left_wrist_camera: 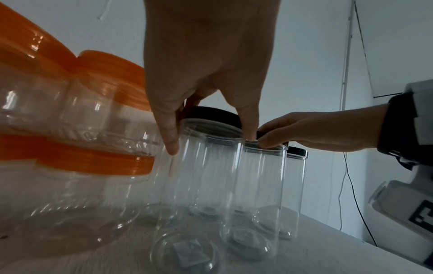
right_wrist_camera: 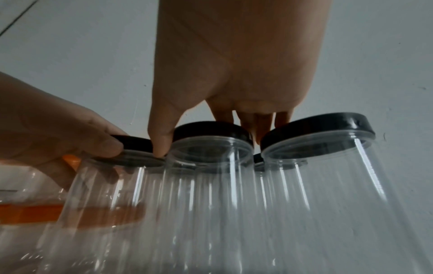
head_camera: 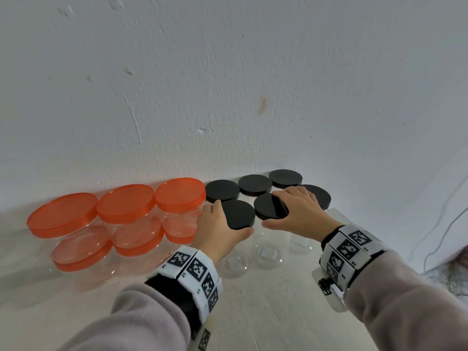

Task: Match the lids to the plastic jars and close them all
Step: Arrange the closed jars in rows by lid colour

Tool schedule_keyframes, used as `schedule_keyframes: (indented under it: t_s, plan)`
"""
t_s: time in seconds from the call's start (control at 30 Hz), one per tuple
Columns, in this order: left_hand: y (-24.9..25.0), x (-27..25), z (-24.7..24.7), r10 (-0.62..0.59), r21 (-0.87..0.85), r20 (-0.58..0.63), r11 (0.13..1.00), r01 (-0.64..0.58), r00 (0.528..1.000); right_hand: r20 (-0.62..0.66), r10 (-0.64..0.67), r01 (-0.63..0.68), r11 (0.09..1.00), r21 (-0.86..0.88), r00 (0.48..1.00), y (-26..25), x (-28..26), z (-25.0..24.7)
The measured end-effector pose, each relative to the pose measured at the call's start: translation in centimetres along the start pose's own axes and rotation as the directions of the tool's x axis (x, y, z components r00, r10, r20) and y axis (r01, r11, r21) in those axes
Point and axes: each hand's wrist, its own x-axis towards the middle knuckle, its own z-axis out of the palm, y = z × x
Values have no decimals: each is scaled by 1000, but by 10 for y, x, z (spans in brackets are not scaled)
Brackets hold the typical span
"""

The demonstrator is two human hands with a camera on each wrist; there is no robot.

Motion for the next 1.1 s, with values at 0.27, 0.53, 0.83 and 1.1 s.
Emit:
schedule_keyframes:
  t_s: [0.27, 0.53, 0.83, 1.1]
  plan:
    - [4, 4, 4, -2, 32, -22, 999, 3, 1000, -1, -7, 7, 1000, -4, 1000, 3, 3, 2]
    - [7, -2, 4, -27, 42, -32, 999, 29, 999, 35, -19, 21, 998, -61, 999, 3, 2, 1]
    - [6, -5, 2, -22, 28, 11, 999, 22, 1000, 75, 324, -332, 908, 258, 943, 46, 0, -23]
    - [-1, -6, 5, -12, 24, 49, 1000, 11, 999, 34, 279, -273, 900, 341, 960, 50, -1, -13]
